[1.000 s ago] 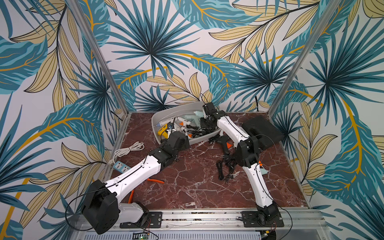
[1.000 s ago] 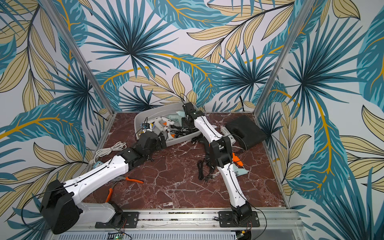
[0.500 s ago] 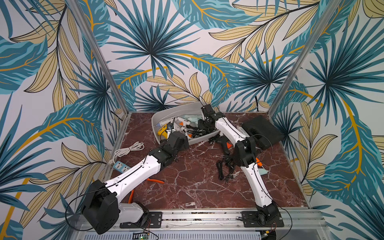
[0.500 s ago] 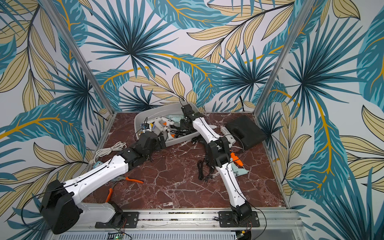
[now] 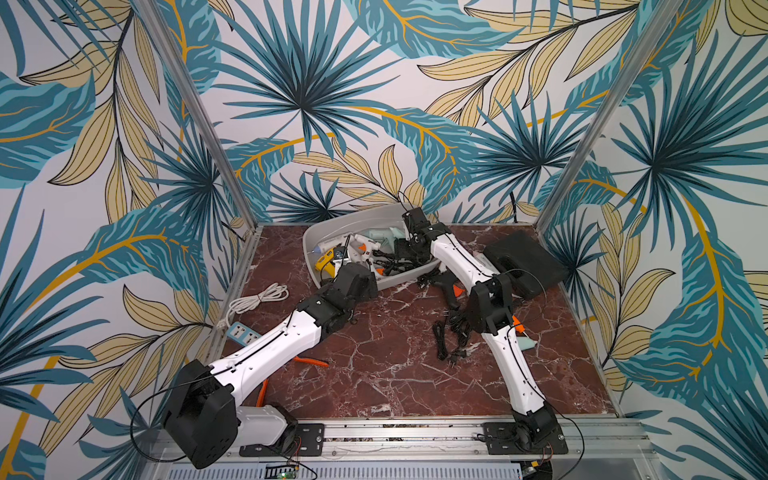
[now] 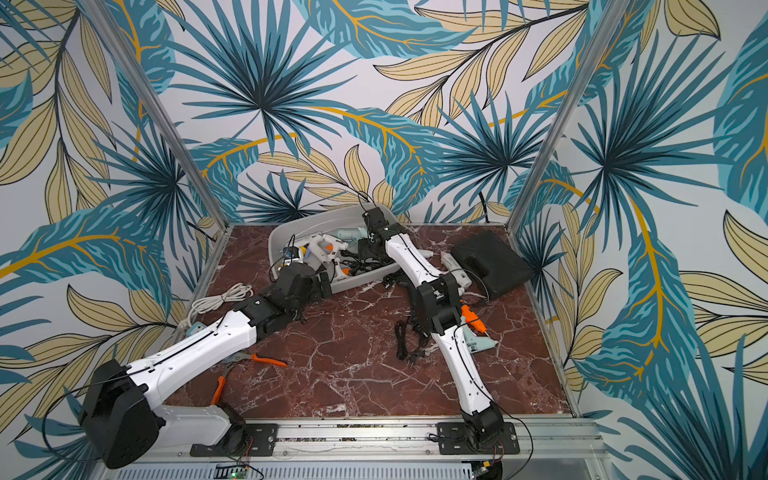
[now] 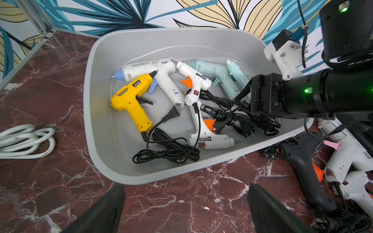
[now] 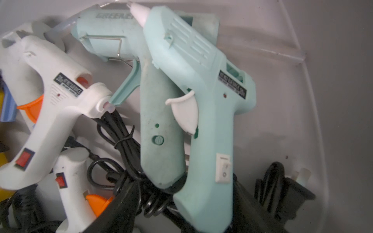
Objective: Put the hot melt glue gun into the storage box
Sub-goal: Place the hot melt adhesive gun in the storage box, then pick up the hot melt adhesive gun from the center of the board.
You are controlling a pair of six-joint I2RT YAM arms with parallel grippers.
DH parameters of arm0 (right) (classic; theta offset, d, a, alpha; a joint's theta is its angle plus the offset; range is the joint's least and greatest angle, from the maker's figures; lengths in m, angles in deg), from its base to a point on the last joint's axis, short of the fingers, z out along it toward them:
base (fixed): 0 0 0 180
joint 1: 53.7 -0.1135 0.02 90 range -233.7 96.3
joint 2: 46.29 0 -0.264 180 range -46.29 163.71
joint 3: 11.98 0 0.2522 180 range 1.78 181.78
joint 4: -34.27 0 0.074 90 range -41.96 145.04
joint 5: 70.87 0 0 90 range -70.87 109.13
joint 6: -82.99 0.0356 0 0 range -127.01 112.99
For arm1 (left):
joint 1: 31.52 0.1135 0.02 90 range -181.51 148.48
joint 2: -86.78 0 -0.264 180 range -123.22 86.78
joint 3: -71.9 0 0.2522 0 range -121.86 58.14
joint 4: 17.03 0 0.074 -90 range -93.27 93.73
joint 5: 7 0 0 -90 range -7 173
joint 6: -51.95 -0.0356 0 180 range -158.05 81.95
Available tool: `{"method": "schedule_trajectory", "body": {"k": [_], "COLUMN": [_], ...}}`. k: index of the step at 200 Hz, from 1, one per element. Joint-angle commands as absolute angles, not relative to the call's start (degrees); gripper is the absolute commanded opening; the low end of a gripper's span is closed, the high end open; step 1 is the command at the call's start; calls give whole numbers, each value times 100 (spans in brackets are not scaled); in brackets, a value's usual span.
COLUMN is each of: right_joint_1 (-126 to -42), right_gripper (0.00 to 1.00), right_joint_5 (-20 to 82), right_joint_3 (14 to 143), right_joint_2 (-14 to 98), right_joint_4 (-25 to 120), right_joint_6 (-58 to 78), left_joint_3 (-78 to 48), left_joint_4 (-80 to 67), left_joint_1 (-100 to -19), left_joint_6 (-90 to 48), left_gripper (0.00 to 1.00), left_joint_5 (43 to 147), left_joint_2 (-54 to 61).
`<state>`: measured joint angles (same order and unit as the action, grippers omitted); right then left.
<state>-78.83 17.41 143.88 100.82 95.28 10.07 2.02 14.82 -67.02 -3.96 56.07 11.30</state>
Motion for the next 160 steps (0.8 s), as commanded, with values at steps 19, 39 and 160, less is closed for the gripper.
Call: {"method": "schedule_trajectory", "body": {"k": [19,39,160], "right_joint_1": [-7918,-7918,-7806], "right_gripper": [79,80,87], "right_joint_5": [1606,1491,304], "right_joint_3": [14513,14504,11321], "right_joint_2": [9206,8981,5971], "right_joint_4": [9731,9810,9782], "right_joint_6": [943,984,1549], "left_joint_3": [202,164,-443], "left_joint_4": [1488,1448,1123], "left_joint_1": [-6667,-6663,-6678], "left_joint_6": [-459,-535,-866], "left_gripper": [100,100,99], "left_joint_5": [5649,5742,6439], "left_joint_2": [1321,1297,658]}}
